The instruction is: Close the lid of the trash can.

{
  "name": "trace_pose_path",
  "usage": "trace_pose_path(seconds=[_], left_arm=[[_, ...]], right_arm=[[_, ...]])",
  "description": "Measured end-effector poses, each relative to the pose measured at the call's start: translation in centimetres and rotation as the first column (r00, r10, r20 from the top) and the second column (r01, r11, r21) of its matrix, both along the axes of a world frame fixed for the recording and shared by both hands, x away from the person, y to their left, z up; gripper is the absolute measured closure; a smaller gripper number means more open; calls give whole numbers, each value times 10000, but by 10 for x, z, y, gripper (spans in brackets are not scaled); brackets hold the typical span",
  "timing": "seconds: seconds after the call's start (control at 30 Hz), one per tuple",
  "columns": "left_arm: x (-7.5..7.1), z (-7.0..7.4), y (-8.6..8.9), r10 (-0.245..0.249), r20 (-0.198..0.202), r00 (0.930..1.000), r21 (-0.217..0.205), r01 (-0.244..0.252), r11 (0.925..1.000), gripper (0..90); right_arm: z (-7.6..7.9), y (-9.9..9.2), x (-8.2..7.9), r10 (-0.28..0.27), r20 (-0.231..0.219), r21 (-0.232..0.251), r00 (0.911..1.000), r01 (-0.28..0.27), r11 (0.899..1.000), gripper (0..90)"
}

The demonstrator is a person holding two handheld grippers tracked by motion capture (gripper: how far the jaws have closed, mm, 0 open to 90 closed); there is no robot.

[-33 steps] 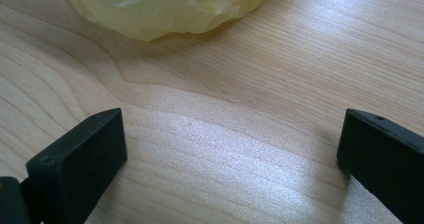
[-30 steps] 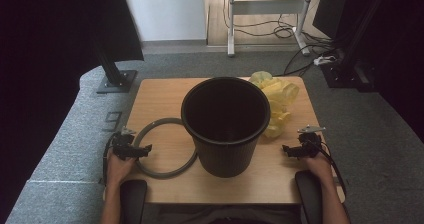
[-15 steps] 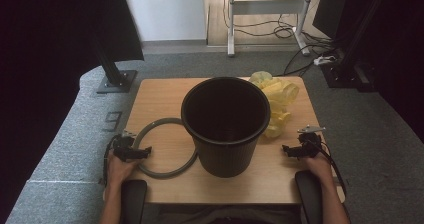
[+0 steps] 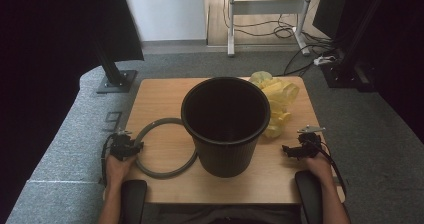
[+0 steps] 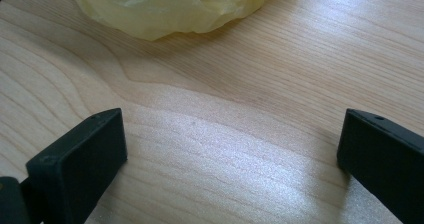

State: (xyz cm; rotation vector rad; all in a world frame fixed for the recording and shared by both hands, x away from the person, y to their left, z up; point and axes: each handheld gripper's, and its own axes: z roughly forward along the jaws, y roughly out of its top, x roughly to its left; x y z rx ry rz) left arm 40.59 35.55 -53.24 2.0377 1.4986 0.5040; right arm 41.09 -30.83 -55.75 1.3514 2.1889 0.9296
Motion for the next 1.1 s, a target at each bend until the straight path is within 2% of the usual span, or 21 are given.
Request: trace_pose_path(seconds=[0.1, 0.23, 0.27, 0.3, 0.43, 0.57, 0.83, 0.97, 1.1], left_arm=[[2, 2, 2, 278, -158, 9995, -15, -278, 9996, 714], [5, 4, -1, 396, -276, 9988, 199, -391, 9990, 776], [6, 4, -1, 332, -258, 9991, 345, -323, 9989, 776], [6, 4, -1, 341, -282, 9990, 312, -332, 9990, 778], [7, 4, 2, 497, -374, 9981, 97, -493, 9987, 786], [7, 7, 7, 614, -390, 9973, -304, -626, 9976, 789], [7, 15, 16, 495, -586, 9971, -784, -540, 9955, 791], [5, 25, 24, 465, -545, 9974, -1152, -526, 9920, 790], [5, 35, 28, 393, -593, 9975, -1162, -460, 9922, 791]], right_arm=[[0, 0, 0, 6, 1, -1, 10000, -6, 10000, 0], [0, 0, 0, 14, -10, -11, 10000, -14, 10000, 0], [0, 0, 0, 14, -9, -10, 10000, -14, 10000, 0], [0, 0, 0, 15, -6, -11, 10000, -15, 10000, 0], [0, 0, 0, 18, -8, -11, 10000, -18, 10000, 0], [0, 0, 0, 6, 3, -5, 10000, -6, 10000, 0], [0, 0, 0, 6, 4, -5, 10000, -6, 10000, 0], [0, 0, 0, 4, 2, -5, 10000, -4, 10000, 0], [0, 0, 0, 3, 0, -3, 10000, -3, 10000, 0]])
